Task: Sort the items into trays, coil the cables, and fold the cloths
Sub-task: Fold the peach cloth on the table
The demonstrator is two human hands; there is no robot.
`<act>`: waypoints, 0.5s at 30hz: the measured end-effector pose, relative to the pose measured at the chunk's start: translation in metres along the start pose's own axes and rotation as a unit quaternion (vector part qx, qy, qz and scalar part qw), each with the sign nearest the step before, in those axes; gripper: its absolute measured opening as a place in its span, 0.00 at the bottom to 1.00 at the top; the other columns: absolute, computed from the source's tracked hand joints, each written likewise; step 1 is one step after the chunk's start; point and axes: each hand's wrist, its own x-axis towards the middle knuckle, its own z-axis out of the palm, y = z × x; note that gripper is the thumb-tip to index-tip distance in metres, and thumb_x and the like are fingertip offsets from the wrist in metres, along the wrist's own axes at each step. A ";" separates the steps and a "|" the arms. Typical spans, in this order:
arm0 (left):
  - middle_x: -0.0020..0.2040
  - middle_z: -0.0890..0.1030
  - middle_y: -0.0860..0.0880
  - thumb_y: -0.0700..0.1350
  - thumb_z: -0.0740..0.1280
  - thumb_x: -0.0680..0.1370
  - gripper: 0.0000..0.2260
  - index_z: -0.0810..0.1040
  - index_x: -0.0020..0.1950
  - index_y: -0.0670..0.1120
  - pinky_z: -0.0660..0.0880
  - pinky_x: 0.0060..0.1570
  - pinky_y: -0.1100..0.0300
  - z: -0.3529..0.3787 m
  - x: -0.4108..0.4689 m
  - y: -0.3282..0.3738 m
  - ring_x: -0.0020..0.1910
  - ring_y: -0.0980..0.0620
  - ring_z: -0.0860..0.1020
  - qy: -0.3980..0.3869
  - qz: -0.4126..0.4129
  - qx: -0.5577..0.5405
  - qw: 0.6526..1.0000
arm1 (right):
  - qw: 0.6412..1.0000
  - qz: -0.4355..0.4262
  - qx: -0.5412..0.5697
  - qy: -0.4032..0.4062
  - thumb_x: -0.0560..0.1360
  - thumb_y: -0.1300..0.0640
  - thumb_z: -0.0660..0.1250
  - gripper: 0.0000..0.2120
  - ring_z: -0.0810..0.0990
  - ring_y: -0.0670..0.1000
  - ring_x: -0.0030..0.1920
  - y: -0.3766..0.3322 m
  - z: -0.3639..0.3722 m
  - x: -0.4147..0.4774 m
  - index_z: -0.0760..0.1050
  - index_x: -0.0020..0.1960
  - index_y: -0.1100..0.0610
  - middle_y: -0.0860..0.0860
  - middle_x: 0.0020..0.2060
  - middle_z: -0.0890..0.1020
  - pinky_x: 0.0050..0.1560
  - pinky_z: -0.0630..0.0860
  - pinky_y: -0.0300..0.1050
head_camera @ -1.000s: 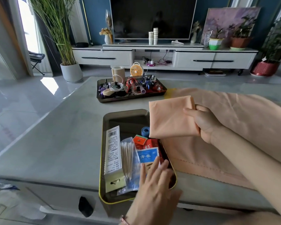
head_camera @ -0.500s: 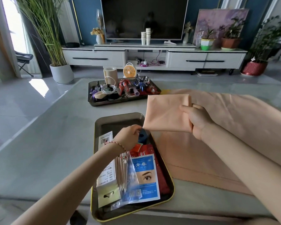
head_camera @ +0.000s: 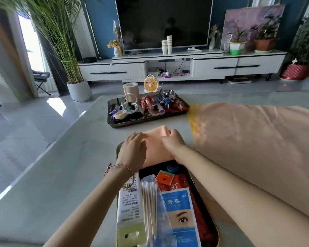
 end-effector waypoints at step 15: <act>0.74 0.59 0.50 0.46 0.51 0.81 0.17 0.63 0.70 0.47 0.58 0.66 0.55 0.026 -0.016 -0.020 0.71 0.49 0.59 -0.116 -0.047 0.162 0.979 | 0.825 -0.312 -0.467 0.054 0.78 0.60 0.55 0.14 0.69 0.56 0.64 0.027 0.017 0.002 0.70 0.63 0.58 0.56 0.62 0.73 0.63 0.62 0.49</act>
